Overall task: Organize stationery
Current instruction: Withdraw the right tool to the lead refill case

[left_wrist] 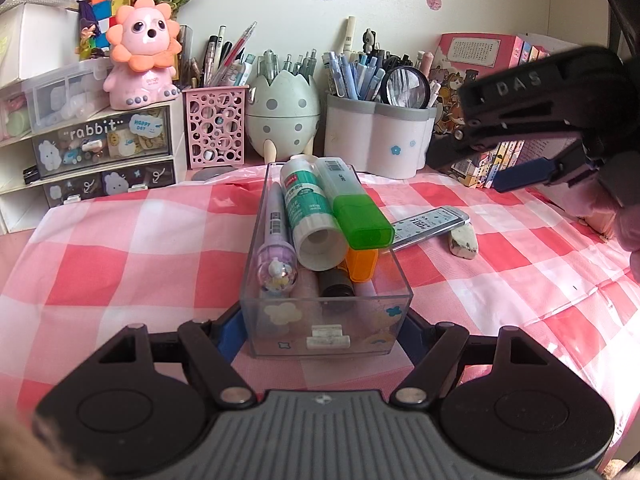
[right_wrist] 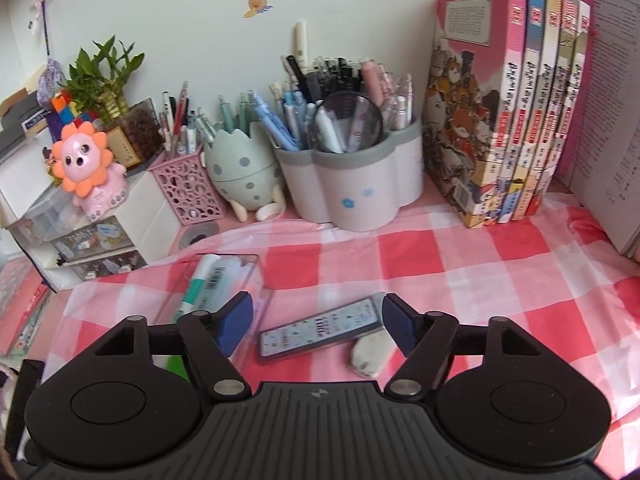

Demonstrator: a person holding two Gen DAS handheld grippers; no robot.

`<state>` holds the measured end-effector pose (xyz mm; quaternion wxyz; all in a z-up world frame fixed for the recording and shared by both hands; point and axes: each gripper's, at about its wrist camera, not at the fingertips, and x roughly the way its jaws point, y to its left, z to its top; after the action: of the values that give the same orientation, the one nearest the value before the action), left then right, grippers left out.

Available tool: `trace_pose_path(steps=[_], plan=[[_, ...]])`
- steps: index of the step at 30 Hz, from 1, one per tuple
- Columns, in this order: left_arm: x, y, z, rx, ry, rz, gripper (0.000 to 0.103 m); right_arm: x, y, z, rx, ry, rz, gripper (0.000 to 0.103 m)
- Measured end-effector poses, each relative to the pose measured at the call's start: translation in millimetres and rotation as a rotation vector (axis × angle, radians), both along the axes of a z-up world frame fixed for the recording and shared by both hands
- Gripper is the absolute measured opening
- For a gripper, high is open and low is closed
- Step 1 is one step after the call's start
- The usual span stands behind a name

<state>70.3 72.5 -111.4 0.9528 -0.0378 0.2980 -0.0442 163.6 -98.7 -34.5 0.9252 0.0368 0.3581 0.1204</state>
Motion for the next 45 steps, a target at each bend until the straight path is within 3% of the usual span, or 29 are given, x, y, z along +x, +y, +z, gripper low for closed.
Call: trace_pose_path(steps=[2, 6, 14, 20, 24, 27, 37, 45], plan=[[0, 0, 0, 0.0, 0.0, 0.0, 0.05, -1, -5, -5, -0.032, -0.005, 0.001, 0.079], [0, 0, 0, 0.0, 0.0, 0.0, 0.05, -1, -9, -19, -0.069, 0.005, 0.004, 0.08], [0, 0, 0, 0.0, 0.0, 0.0, 0.05, 17, 18, -32, -0.175, -0.039, 0.126, 0.08], [0, 0, 0, 0.0, 0.0, 0.0, 0.05, 52, 44, -43, -0.316, 0.036, 0.15, 0.08], [0, 0, 0, 0.0, 0.0, -0.001, 0.05, 63, 51, -49, -0.333, 0.081, 0.229, 0.08], [0, 0, 0, 0.0, 0.0, -0.001, 0.05, 58, 52, -47, -0.365, 0.08, 0.294, 0.081], [0, 0, 0, 0.0, 0.0, -0.001, 0.05, 6, 51, -42, -0.603, -0.022, 0.502, 0.082], [0, 0, 0, 0.001, 0.0, -0.001, 0.05, -15, 19, -36, -0.675, -0.033, 0.487, 0.082]])
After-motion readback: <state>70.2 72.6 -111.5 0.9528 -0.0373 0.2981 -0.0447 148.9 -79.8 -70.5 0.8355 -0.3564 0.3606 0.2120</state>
